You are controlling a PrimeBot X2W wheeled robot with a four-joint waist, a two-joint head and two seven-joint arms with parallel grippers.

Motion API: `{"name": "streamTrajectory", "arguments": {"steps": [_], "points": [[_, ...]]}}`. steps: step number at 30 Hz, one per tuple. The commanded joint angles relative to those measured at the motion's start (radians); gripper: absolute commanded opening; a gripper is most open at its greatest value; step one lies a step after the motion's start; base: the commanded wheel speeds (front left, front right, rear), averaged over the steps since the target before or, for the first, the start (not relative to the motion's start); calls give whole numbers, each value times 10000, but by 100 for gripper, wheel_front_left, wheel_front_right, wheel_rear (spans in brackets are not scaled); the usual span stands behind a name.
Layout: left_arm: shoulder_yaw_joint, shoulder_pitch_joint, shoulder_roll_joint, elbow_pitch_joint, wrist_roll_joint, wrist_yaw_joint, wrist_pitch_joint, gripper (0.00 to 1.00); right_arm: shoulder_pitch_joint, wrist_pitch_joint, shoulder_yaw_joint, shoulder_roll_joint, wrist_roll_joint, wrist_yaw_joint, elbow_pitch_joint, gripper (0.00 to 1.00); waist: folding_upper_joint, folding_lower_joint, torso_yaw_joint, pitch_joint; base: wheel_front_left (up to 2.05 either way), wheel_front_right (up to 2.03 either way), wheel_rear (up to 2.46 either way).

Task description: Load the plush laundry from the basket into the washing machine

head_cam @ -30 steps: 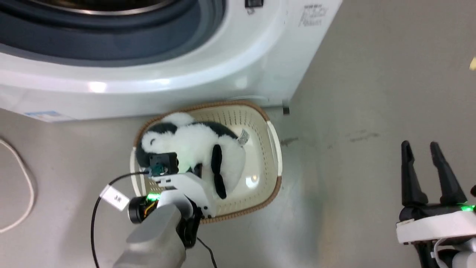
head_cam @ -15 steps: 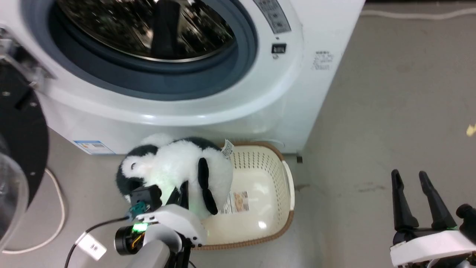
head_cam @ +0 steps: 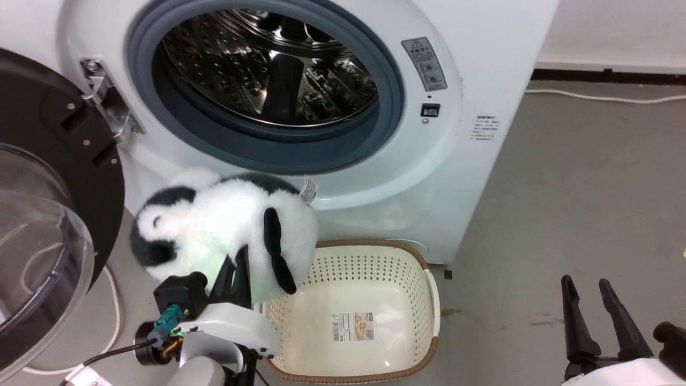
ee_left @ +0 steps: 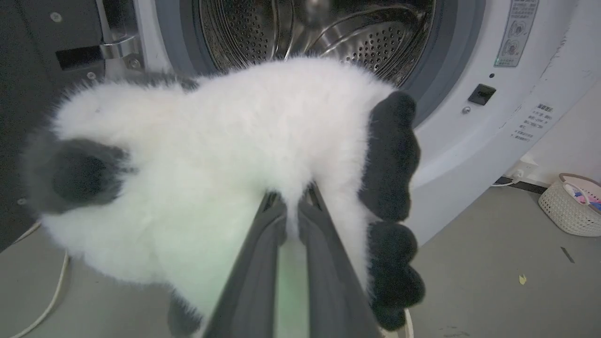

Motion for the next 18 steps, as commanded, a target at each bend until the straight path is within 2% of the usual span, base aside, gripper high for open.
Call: {"name": "streamTrajectory", "arguments": {"steps": [1, 12, 18], "points": [[-30, -53, 93, -207, 142, 30, -62, 0, 82, -69, -12, 28, 51, -7, 21, 100, 0, 1, 58, -58, 0, 0, 0], [159, -1530, 458, -621, 1019, -42, -65, 0, -80, -164, 47, 29, 101, -7, 190, 100, 0, 1, -202, 54, 0, 0, 0], [351, -2482, 336, 88, 1494, -406, -66, 0, -320, -153, 31, 29, 40, -7, 150, 100, 0, 1, -553, 495, 0, 0, 0]]}}
